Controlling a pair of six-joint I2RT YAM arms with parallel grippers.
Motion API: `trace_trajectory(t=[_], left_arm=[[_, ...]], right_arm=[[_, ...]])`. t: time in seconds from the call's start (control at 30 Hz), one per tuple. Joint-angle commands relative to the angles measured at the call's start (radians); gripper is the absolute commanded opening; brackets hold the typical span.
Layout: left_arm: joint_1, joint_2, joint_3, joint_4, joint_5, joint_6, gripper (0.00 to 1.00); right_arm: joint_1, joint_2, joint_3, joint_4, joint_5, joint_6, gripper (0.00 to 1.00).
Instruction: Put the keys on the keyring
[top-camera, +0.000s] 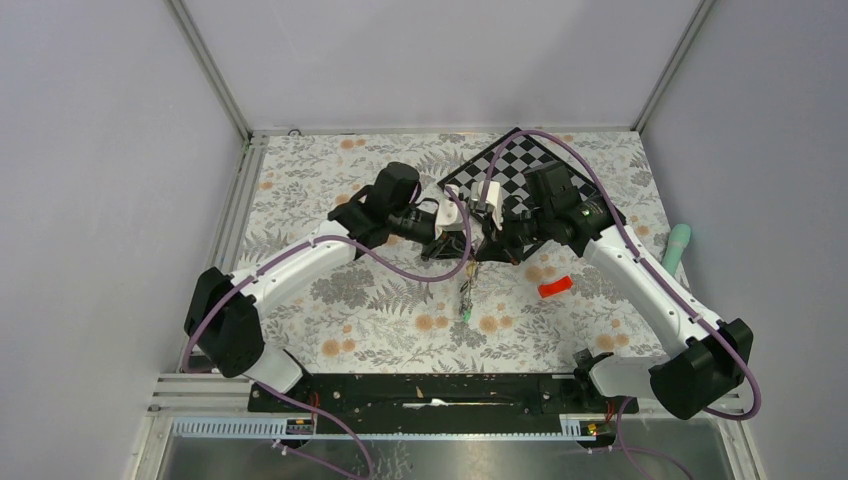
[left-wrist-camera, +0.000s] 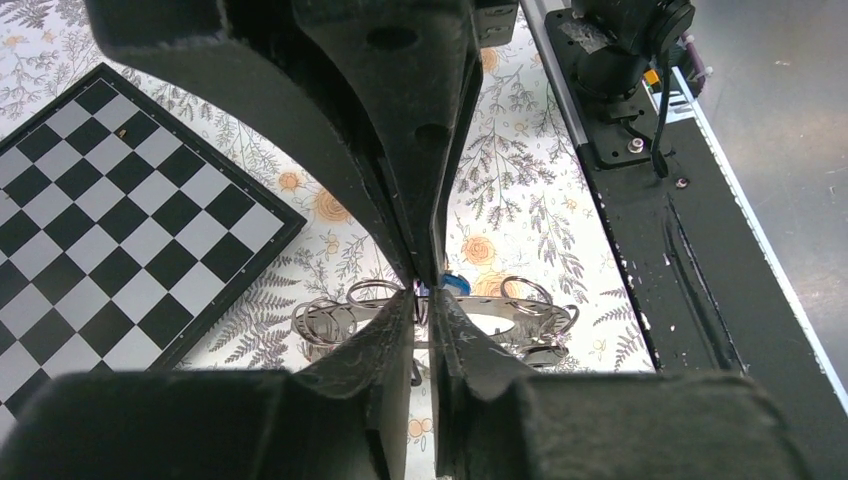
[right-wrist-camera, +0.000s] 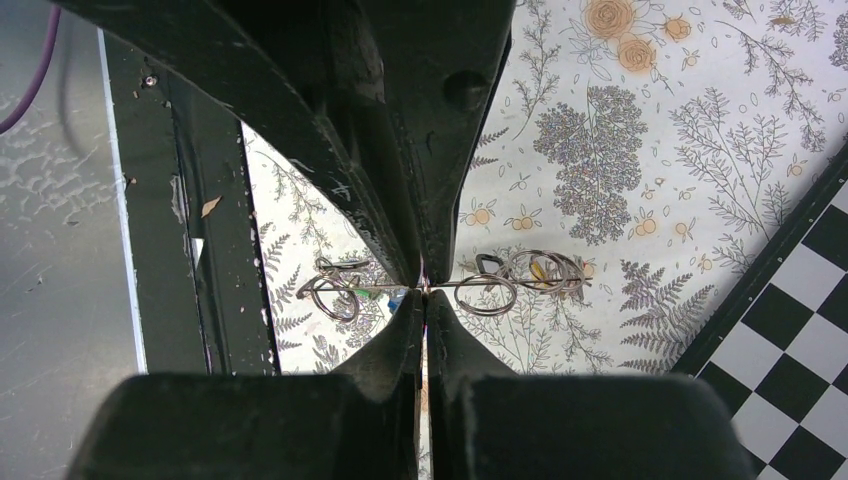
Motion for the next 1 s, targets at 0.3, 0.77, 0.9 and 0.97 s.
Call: trace_trajectory(t=[0.3, 0.77, 0.9, 0.97], left_arm=[[-0.003, 0.013, 0.038, 0.054, 0.047, -0.031, 0.0], [0.063, -0.1, -0.159, 0.563, 0.162, -0.572, 0.0], [0.076, -0.106, -0.2, 0.7, 0.167, -0.7, 0.0], [0.081, -0.104, -0.22, 0.784, 0.167, -0.773, 0.0]], right_arm=[[0.009, -0.045, 0.006, 0.048, -0.025, 0.004, 0.0], [-0.08, -0.103, 0.0, 0.148, -0.153, 0.119, 0.48], [-0.099, -0.112, -0.017, 0.162, -0.214, 0.125, 0.48], [-0.101, -0.111, -0.033, 0.172, -0.246, 0.128, 0.48]])
